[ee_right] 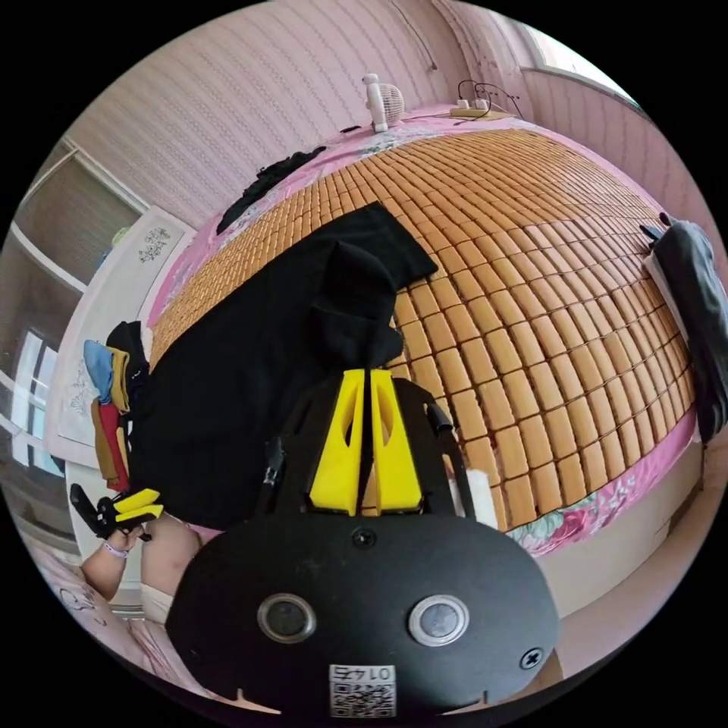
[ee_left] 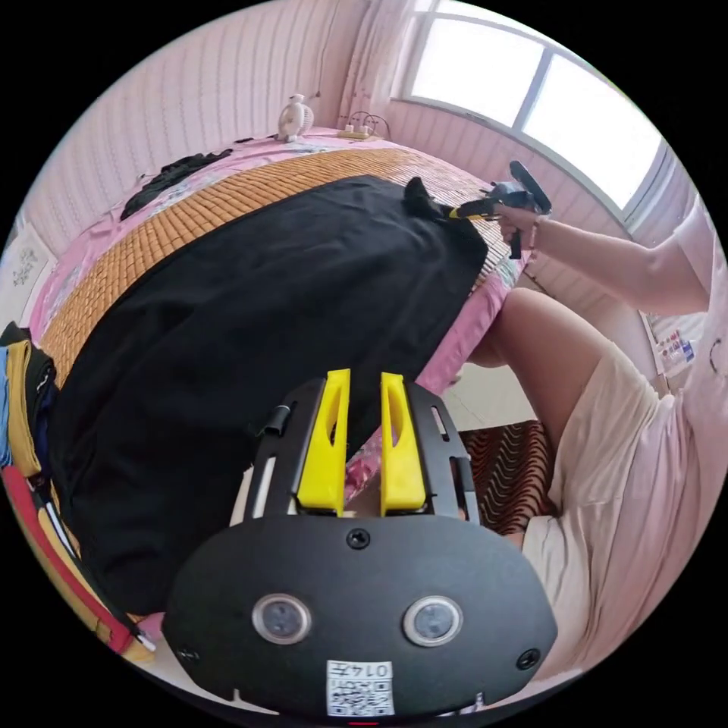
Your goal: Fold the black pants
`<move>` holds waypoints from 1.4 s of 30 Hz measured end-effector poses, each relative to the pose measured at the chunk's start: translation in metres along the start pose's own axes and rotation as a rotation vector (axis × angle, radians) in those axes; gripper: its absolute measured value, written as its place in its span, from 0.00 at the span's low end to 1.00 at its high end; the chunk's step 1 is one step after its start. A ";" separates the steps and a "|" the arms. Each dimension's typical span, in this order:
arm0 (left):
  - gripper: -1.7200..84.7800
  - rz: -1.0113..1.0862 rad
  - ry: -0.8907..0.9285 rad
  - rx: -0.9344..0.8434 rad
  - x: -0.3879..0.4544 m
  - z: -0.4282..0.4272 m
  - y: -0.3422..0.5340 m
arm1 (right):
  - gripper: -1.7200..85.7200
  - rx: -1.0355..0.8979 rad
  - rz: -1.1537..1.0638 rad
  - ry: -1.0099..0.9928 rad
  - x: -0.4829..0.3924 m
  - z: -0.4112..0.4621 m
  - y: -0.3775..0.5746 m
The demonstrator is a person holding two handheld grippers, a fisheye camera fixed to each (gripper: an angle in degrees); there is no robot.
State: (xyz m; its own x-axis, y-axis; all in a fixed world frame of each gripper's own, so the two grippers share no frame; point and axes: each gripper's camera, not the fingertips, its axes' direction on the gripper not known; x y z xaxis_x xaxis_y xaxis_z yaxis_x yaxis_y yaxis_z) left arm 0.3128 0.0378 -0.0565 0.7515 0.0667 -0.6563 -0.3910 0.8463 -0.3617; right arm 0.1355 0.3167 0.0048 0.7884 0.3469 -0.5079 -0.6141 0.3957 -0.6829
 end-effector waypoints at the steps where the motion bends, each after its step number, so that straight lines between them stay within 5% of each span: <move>1: 0.10 0.017 0.031 0.012 0.008 0.006 -0.010 | 0.04 0.088 -0.015 0.014 0.003 -0.025 0.008; 8: 0.11 0.035 0.086 0.006 0.030 0.032 -0.035 | 0.06 0.116 0.227 0.211 0.060 -0.086 0.086; 18: 0.09 0.046 0.019 -0.093 0.026 0.062 -0.034 | 0.12 0.102 0.356 0.156 0.100 -0.076 0.113; 27: 0.01 0.130 -0.014 -0.150 0.038 0.058 -0.032 | 0.04 0.115 0.239 0.115 0.074 -0.100 0.077; 33: 0.01 0.100 0.147 -0.165 0.033 0.047 0.003 | 0.06 0.009 0.275 0.358 0.077 -0.094 0.083; 38: 0.02 -0.045 0.308 -0.080 0.008 0.021 0.037 | 0.06 0.043 0.003 0.460 0.025 -0.067 0.054; 42: 0.02 -0.114 0.235 -0.002 -0.011 -0.008 0.063 | 0.04 -0.016 -0.173 0.527 -0.017 -0.011 0.016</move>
State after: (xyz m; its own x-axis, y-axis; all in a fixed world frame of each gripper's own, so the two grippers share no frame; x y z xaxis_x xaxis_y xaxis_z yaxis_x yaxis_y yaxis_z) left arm 0.2757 0.0865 -0.0779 0.6466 -0.1541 -0.7471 -0.3119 0.8403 -0.4434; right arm 0.1129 0.3076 -0.0033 0.7917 -0.1962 -0.5785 -0.4765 0.3944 -0.7858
